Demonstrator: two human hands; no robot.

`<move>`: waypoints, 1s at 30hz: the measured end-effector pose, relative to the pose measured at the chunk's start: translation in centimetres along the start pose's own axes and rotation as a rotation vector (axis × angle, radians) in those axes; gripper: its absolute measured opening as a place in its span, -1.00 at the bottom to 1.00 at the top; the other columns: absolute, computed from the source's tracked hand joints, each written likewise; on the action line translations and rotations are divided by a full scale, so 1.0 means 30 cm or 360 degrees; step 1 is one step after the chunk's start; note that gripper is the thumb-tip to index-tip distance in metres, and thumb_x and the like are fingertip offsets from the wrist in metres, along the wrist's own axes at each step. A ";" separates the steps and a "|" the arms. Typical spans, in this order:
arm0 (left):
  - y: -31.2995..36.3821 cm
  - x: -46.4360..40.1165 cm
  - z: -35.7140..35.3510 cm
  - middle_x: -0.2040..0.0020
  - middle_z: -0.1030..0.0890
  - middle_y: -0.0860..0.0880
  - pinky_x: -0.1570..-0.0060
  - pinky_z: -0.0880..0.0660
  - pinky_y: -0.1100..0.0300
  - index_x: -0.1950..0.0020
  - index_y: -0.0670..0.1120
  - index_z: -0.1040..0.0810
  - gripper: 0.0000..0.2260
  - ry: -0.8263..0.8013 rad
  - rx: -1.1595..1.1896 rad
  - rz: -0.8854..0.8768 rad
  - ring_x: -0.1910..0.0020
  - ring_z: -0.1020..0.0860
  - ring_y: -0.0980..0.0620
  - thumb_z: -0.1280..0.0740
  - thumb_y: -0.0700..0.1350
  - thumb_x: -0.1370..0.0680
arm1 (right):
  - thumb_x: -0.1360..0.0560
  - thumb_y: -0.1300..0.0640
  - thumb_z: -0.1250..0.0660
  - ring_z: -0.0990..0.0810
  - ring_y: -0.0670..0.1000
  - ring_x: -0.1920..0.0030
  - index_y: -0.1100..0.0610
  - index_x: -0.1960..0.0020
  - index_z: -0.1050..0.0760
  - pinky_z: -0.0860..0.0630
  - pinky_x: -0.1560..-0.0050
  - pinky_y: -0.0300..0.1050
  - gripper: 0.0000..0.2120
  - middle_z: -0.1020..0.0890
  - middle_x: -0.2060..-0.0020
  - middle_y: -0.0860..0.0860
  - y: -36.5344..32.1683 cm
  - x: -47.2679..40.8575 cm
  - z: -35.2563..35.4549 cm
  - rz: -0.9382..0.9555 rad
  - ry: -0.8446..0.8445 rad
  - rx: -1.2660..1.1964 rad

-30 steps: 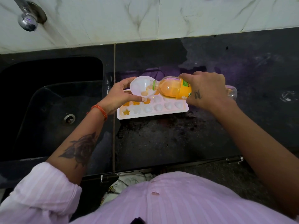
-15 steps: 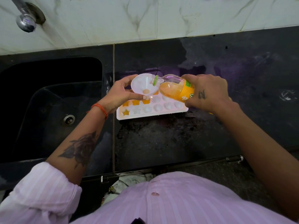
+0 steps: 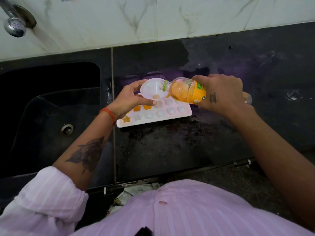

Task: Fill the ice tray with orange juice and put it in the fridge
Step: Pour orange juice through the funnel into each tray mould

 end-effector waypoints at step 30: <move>0.010 -0.011 -0.013 -0.24 -0.55 -0.03 -0.04 -0.56 0.15 -0.26 0.06 -0.46 -0.42 -0.0005 -0.0005 0.0013 -0.21 -0.54 -0.02 -0.53 -0.28 -0.31 | -0.40 -0.02 -0.43 -0.56 0.19 -0.02 -0.06 -0.37 -0.33 -0.40 0.05 0.02 -0.42 -0.58 -0.04 0.09 0.011 -0.007 0.003 0.0018 -0.0006 0.0058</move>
Point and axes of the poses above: each hand's wrist, its own x-axis away from the middle knuckle, its own z-axis out of the back of the hand, y = z × x, the point moved 4 cm from there along -x, towards the middle knuckle
